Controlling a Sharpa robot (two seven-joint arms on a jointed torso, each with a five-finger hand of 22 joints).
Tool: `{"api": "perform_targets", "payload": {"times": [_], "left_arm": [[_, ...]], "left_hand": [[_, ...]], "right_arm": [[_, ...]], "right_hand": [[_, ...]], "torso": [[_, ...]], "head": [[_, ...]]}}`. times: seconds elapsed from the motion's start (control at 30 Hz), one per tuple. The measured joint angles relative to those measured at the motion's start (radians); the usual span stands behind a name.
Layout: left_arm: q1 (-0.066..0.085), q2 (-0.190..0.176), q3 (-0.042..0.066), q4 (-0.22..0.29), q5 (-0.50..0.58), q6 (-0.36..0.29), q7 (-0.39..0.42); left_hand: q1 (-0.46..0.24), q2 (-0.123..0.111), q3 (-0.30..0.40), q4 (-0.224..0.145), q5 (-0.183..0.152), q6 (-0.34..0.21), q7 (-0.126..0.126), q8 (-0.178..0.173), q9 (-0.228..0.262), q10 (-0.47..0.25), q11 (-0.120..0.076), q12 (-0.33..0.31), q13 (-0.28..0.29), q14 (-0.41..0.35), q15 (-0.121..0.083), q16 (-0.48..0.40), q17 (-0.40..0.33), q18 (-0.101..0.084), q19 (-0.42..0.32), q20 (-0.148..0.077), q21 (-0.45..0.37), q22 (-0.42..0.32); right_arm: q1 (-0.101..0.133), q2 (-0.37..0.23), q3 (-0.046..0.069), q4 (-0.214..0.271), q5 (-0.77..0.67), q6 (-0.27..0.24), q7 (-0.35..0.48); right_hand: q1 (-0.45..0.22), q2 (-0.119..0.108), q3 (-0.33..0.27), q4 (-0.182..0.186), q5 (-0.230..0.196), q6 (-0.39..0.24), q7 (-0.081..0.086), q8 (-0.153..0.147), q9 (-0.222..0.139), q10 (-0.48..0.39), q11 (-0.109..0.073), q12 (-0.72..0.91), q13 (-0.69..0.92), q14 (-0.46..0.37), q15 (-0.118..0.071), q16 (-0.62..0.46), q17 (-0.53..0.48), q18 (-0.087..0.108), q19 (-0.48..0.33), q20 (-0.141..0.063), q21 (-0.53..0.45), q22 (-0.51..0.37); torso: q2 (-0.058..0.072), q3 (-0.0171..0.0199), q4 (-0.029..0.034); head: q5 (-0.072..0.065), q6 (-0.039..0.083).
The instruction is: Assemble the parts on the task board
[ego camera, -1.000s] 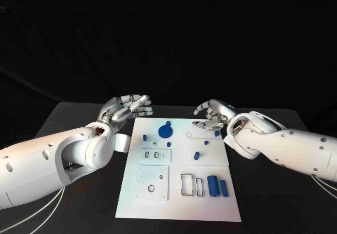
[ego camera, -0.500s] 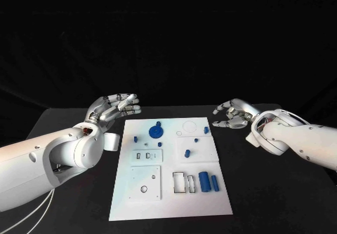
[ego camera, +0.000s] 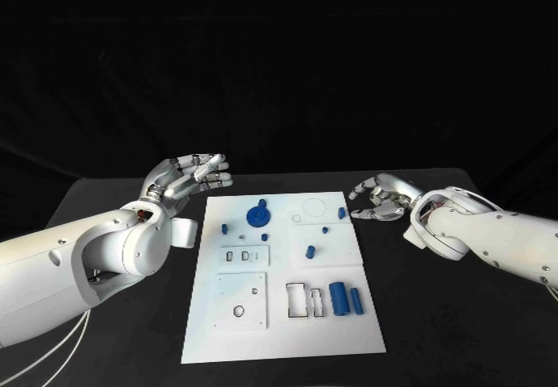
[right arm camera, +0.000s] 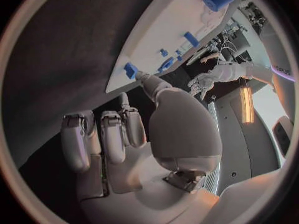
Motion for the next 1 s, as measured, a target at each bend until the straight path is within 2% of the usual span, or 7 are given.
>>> {"api": "perform_targets", "payload": {"times": [0.33,0.77,1.0], "left_arm": [[0.0,0.001,0.0,0.001,0.0,0.002,0.0],[0.0,0.001,0.0,0.002,0.0,0.002,-0.001],[0.0,0.0,0.0,0.002,0.0,0.002,-0.001]], "left_hand": [[0.0,0.0,0.0,0.0,0.0,0.0,0.0,0.0,0.0,0.0,0.0,0.0,0.0,0.0,0.0,0.0,0.0,0.0,0.0,0.0,0.0,0.0],[0.004,0.004,0.0,0.0,0.0,0.0,0.0,0.0,0.0,0.0,0.0,0.0,0.0,0.0,0.0,0.0,0.001,0.0,0.0,0.0,0.0,0.0],[0.004,0.004,0.0,0.0,0.0,0.0,0.0,0.0,0.0,0.0,0.0,0.0,0.0,0.0,0.0,0.0,0.001,0.0,0.0,0.0,0.0,0.0]], "right_arm": [[-0.005,0.043,-0.001,-0.03,-0.015,0.015,0.004],[-0.013,0.067,-0.002,-0.051,-0.035,0.025,0.002],[-0.015,0.067,-0.002,-0.052,-0.041,0.026,0.0]], "right_hand": [[0.017,0.009,0.065,-0.02,0.006,0.031,-0.002,0.004,-0.019,0.004,-0.004,0.004,0.0,0.0,-0.007,0.0,0.0,0.0,0.0,0.0,0.0,0.0],[0.017,0.009,0.082,-0.027,0.006,0.037,-0.002,0.004,-0.026,0.004,-0.004,0.009,0.0,0.0,-0.007,0.0,0.0,0.0,0.0,0.0,0.0,0.0],[0.017,0.009,0.098,-0.028,0.006,0.05,0.004,0.004,-0.032,0.009,0.002,0.013,0.0,0.0,-0.007,0.0,0.0,0.0,0.0,0.0,0.0,0.0]], "torso": [[0.006,0.0007,0.0079],[0.007,0.0009,0.0081],[0.006,0.0012,0.0077]], "head": [[-0.005,-0.004],[-0.003,-0.011],[-0.001,-0.012]]}}
